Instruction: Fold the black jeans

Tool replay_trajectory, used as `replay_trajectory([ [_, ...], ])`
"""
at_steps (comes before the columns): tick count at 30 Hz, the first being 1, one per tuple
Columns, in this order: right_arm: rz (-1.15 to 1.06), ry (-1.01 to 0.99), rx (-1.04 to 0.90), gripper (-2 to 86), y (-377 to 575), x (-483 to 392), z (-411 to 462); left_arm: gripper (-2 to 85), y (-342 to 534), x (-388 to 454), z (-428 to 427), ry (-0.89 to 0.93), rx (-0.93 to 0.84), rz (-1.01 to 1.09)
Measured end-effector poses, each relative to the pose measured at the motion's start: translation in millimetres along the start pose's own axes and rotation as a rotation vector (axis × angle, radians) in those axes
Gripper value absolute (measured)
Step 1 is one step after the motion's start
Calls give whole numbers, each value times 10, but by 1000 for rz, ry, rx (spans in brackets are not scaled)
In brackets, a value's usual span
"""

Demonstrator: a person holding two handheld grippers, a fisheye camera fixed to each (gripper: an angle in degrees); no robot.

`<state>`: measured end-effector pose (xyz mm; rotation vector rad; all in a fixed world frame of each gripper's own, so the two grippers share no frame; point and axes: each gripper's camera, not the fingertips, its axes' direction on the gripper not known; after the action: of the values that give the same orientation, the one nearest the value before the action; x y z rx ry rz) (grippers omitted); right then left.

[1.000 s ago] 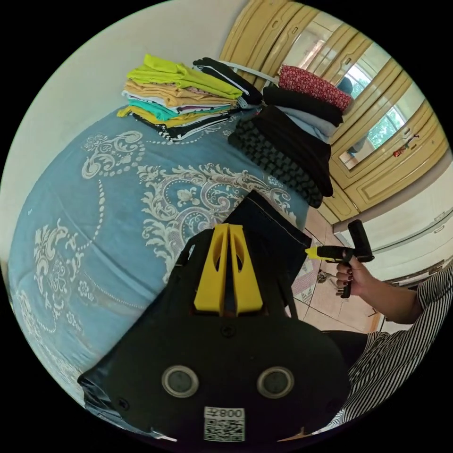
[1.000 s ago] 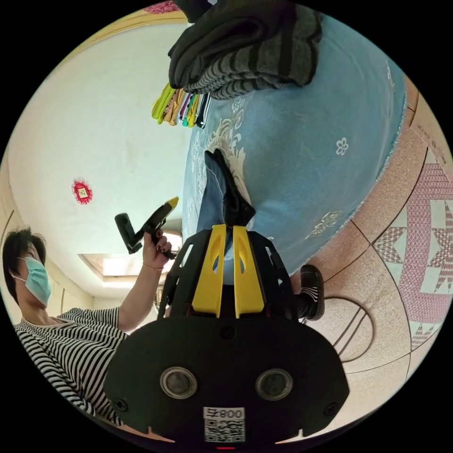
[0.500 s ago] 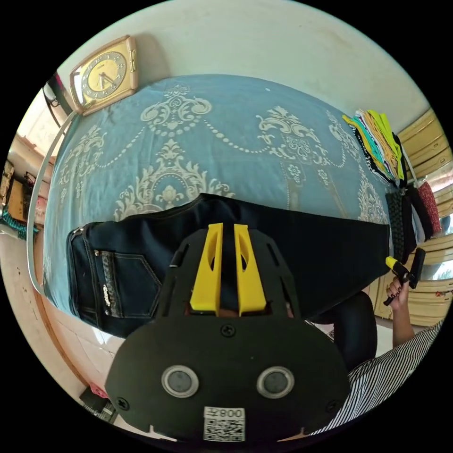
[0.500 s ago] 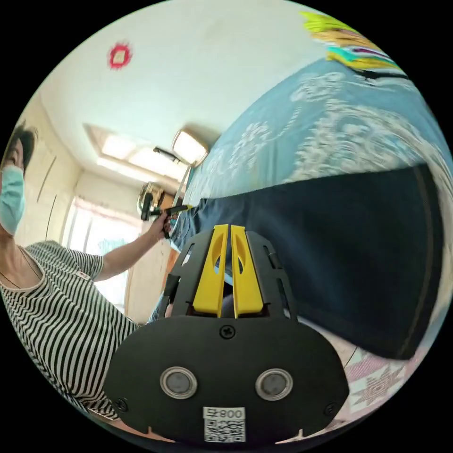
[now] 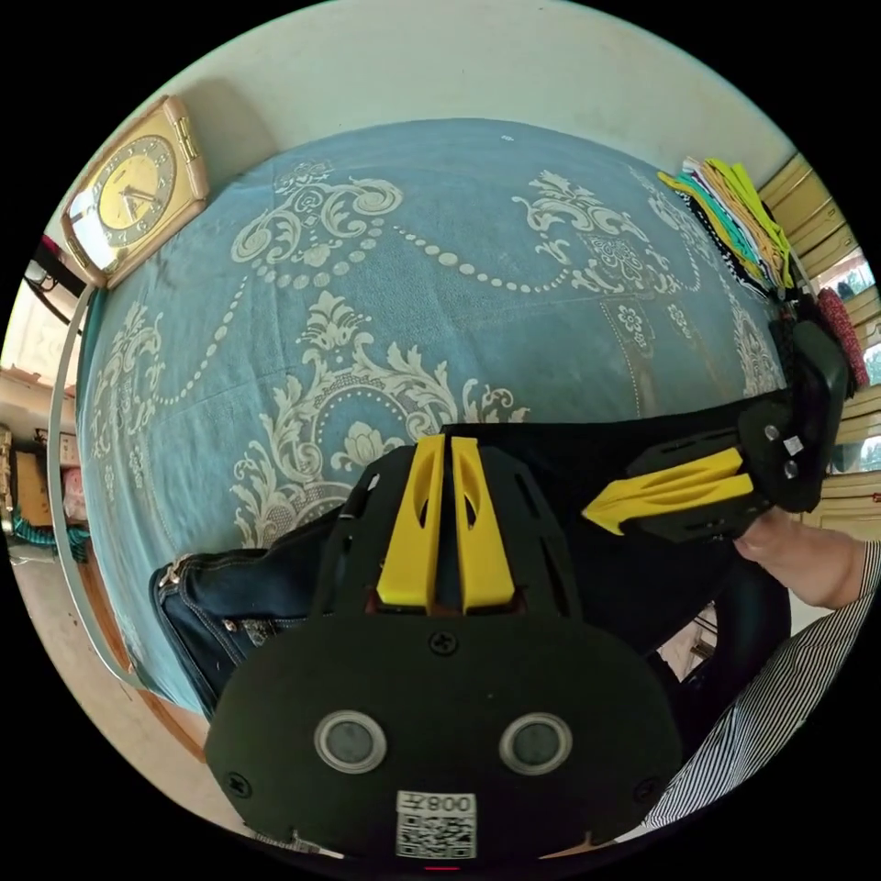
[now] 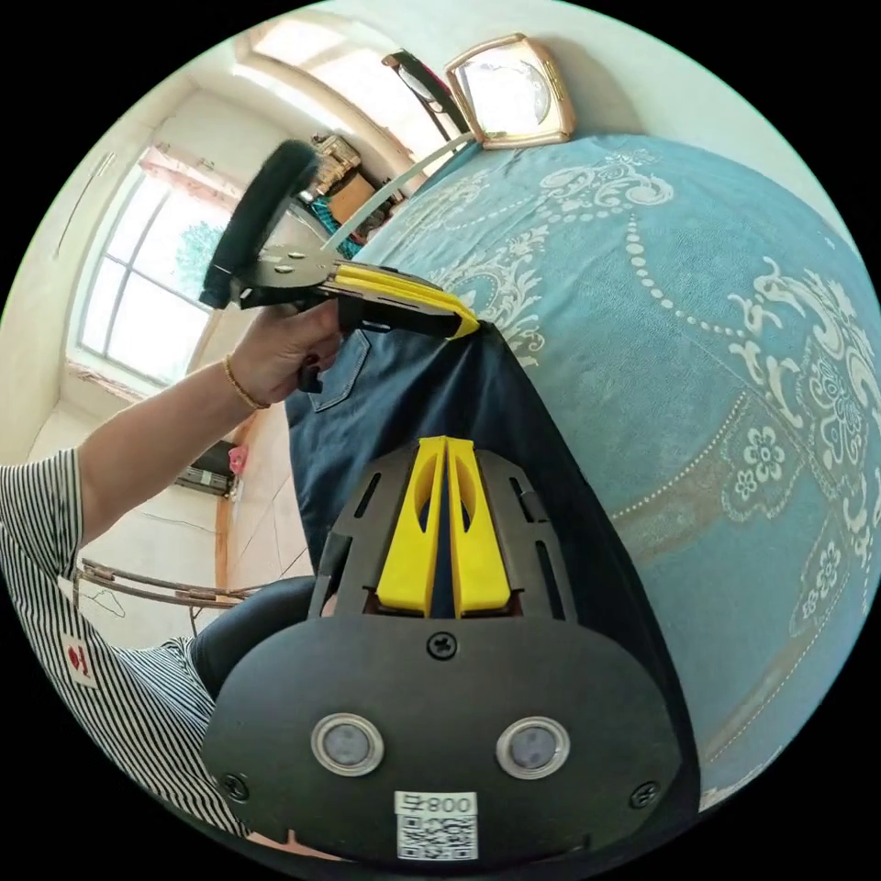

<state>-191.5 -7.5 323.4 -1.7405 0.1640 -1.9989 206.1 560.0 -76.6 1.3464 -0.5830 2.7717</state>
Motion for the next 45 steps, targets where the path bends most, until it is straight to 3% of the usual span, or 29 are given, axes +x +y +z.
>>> replay_trajectory([
  [3, 38, 27, -99, 1, -419, -19, 544, 15, 186, -327, 336, 61, 21, -42],
  [8, 71, 6, -23, 1, -855, -169, 706, 10, 585, -902, 885, 213, 88, -134],
  [15, -24, 22, 37, 3, -1141, -925, 474, 8, 1732, -1269, 1092, 159, 187, -191],
  [18, -81, -60, -76, 6, -1125, -1356, 799, 20, 2438, -1459, 1437, 143, 121, -302],
  [23, -228, -15, -165, 34, -1347, -2156, 1261, 62, 3454, -1882, 2040, 362, 163, -564],
  [29, -389, 215, -226, 42, -1809, -2822, 1685, 33, 3899, -2316, 2787, 528, 231, -721],
  [37, -416, 200, -255, 5, -2198, -3209, 1887, 8, 4407, -2684, 3299, 517, 304, -793],
  [45, -429, 183, -169, 41, -2434, -3602, 1798, 63, 4930, -3034, 3845, 527, 412, -878],
])
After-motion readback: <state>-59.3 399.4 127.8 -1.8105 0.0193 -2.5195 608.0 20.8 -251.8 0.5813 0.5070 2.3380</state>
